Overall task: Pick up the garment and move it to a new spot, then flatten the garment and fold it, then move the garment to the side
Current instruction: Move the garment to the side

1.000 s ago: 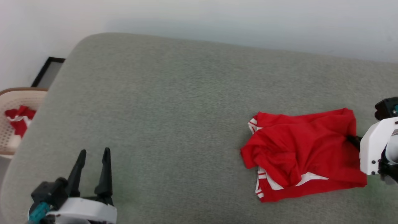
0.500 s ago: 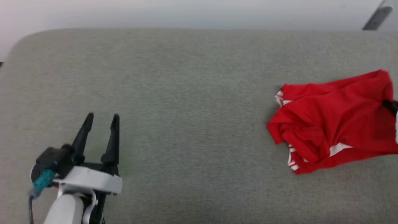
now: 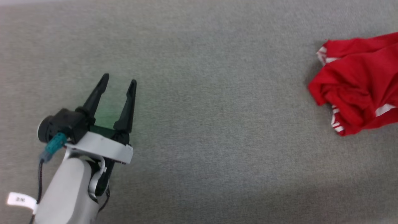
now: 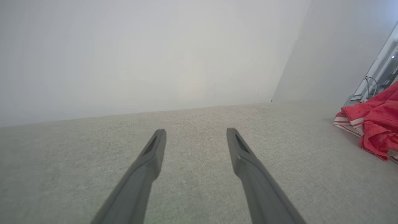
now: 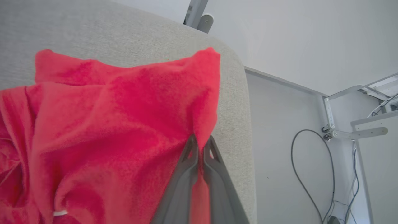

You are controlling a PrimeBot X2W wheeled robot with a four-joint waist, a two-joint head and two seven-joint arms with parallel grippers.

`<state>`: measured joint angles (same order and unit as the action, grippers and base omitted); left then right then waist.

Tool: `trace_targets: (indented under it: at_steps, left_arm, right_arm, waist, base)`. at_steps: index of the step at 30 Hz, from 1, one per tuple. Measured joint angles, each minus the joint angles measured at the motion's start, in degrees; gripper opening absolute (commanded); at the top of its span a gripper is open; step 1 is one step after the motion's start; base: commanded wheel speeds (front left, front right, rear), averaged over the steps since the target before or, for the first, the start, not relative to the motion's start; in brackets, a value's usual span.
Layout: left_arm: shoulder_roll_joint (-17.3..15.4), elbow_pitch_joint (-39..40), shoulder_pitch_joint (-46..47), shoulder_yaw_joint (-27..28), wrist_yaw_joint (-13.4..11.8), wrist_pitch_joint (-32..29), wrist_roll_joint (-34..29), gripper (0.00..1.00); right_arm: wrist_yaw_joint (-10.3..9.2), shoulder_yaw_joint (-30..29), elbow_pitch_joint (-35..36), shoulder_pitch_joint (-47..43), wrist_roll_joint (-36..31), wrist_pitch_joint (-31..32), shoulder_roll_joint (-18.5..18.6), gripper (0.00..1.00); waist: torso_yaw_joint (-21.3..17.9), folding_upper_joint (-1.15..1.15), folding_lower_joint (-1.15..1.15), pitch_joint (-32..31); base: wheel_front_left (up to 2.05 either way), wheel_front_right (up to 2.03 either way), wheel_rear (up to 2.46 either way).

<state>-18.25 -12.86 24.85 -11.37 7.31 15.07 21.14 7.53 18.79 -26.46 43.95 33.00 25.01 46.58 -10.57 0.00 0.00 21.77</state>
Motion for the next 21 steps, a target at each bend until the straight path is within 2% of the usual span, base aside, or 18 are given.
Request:
trace_targets:
  at_steps: [6,12,16,21]
  left_arm:
    - [-1.41,-0.45,2.59,-1.77,0.00,-0.19,0.65,1.00]
    - [-2.80,-0.62,3.92,-2.93,0.01,-0.26,1.25,1.00]
    - [-3.49,-0.23,4.60,-3.35,0.01,-0.49,1.55,1.00]
    - [-3.93,0.83,5.29,-3.58,0.13,-0.75,1.99,1.00]
  right_arm:
    - [0.01,2.78,-5.95,4.10,-3.86,-6.55,2.78,0.00]
    - [0.01,3.01,-14.64,7.75,-8.84,-13.29,3.02,0.00]
    - [0.00,1.76,-21.53,9.88,-11.88,-16.64,2.09,0.00]
    - [0.00,0.10,-28.85,12.61,-14.67,-20.35,-1.09,0.00]
  waist:
    - [-2.06,0.00,0.00,3.61]
    - [-2.92,0.00,0.00,6.78]
    - [-2.84,0.00,0.00,8.44]
    - [-2.27,0.00,0.00,10.02]
  base:
    - [0.00,0.00,0.00]
    - [0.00,0.00,0.00]
    - [0.00,0.00,0.00]
    - [0.00,0.00,0.00]
